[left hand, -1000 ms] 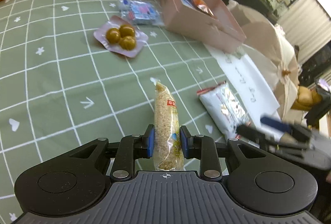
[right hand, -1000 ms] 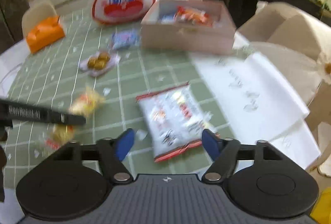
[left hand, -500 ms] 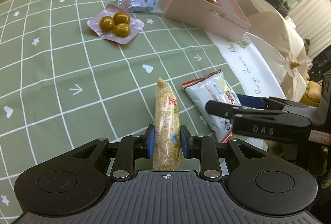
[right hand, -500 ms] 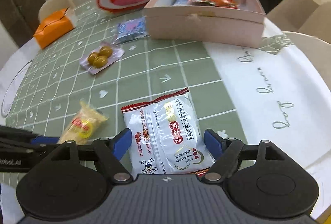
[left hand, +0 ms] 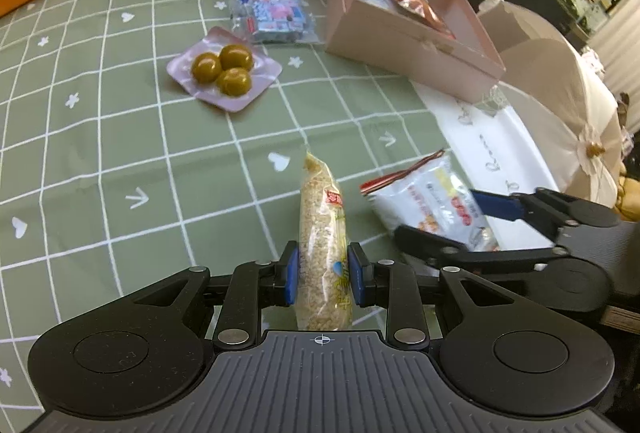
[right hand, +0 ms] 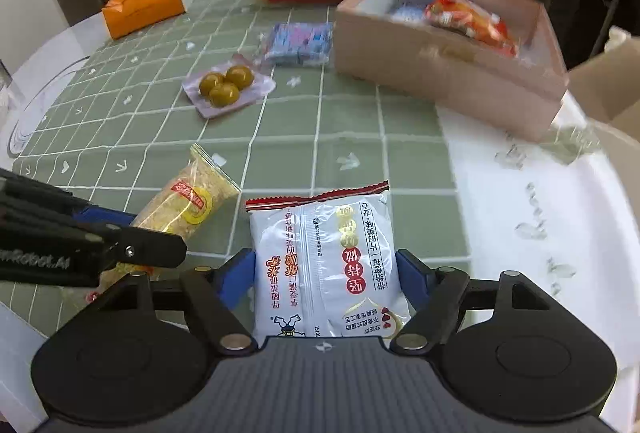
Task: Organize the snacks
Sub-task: 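Carry both snacks over the pink box and open both grippers inside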
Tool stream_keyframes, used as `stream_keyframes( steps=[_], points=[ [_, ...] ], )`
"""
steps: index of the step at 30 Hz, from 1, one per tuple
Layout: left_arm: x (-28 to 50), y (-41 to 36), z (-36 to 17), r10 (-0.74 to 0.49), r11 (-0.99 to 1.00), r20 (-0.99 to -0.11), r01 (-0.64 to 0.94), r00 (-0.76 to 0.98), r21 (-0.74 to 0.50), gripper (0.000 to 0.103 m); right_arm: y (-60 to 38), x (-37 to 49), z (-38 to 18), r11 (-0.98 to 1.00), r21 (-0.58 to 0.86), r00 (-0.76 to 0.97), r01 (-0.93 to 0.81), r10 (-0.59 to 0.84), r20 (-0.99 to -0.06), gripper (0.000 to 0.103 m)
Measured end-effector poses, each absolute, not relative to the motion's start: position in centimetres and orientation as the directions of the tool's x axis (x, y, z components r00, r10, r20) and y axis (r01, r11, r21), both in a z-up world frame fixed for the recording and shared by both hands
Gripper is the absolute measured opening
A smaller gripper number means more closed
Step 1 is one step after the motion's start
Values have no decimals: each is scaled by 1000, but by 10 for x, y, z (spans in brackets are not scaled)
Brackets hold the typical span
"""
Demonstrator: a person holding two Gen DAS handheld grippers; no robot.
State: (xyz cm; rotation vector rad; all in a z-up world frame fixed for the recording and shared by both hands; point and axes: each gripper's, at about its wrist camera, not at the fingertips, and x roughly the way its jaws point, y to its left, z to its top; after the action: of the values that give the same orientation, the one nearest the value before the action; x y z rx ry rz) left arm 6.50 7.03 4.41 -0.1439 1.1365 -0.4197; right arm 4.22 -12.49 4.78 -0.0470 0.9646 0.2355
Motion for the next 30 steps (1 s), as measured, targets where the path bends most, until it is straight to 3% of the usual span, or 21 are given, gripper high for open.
stream_keyframes(
  steps=[5, 10, 12, 17, 20, 23, 30],
  points=[
    [75, 52, 56, -407, 911, -818, 240, 406, -334, 29, -161, 43, 87, 966, 44, 615, -254, 196, -764, 76],
    [112, 28, 102, -484, 875, -717, 294, 502, -384, 28, -198, 51, 130, 968, 13, 710, -251, 194, -677, 76],
    [135, 15, 122, -501, 865, -681, 324, 534, -382, 20, -209, 57, 140, 971, 20, 732, -239, 194, -653, 76],
    [197, -19, 151, -504, 864, -610, 360, 611, -353, 19, -231, 68, 144, 981, 42, 744, -192, 173, -646, 76],
    [211, -24, 144, -515, 857, -622, 349, 590, -378, 19, -243, 68, 137, 982, 65, 732, -176, 175, -658, 76],
    [200, -27, 126, -494, 866, -666, 382, 559, -322, 19, -248, 66, 118, 982, 91, 693, -165, 181, -697, 76],
    [152, -40, 65, -390, 826, -792, 559, 470, -75, 22, -233, 61, 50, 980, 174, 564, -98, 199, -801, 76]
  ],
)
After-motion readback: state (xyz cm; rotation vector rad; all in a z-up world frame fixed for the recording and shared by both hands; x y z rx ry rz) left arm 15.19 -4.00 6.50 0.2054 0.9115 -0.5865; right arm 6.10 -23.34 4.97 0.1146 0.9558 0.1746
